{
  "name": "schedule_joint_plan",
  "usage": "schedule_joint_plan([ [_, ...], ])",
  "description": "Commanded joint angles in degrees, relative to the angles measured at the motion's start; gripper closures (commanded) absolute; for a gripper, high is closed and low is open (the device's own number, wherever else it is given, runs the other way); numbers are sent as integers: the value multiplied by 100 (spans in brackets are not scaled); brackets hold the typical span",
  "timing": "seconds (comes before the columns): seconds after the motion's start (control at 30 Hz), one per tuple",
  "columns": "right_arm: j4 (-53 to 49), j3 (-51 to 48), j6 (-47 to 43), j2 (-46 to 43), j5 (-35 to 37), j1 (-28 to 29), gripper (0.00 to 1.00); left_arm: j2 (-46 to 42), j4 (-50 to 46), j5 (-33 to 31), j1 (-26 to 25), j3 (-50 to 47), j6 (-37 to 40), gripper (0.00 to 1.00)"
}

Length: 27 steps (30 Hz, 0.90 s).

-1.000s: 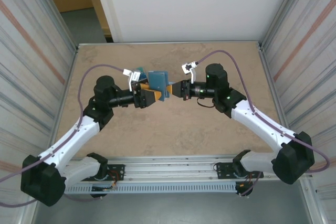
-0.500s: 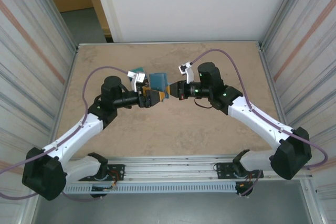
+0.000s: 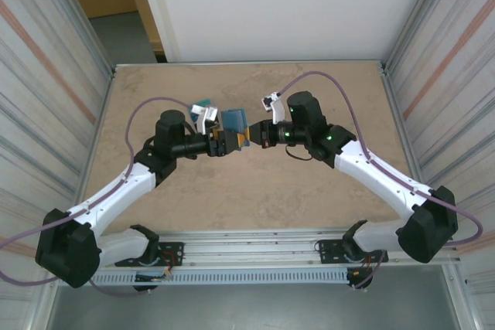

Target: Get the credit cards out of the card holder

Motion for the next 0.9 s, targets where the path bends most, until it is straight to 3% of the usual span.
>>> schedule_joint_plan([
  [0.0,-149,334,-218,-1,208,92,100,-23,4,-85,-43,167,113,14],
  [0.07,-305,423,-285,-8,335,142,100,-16,-13,-147,-40,153,93,15],
  [0.17,-471,517,-362,-23,452,200,100,14,36,-141,-45,137,57,26],
  [0.33,-494,509,-374,-37,517,244,100,36,99,-97,-46,152,20,30],
  [0.67,-499,459,-348,-248,606,226,100,-160,-75,-232,-29,101,56,32],
  [0.83,-394,397,-286,-317,527,189,100,-202,84,-81,-13,65,51,43],
  [0.87,-329,356,-257,-329,448,164,94,-203,175,-13,-17,43,28,45],
])
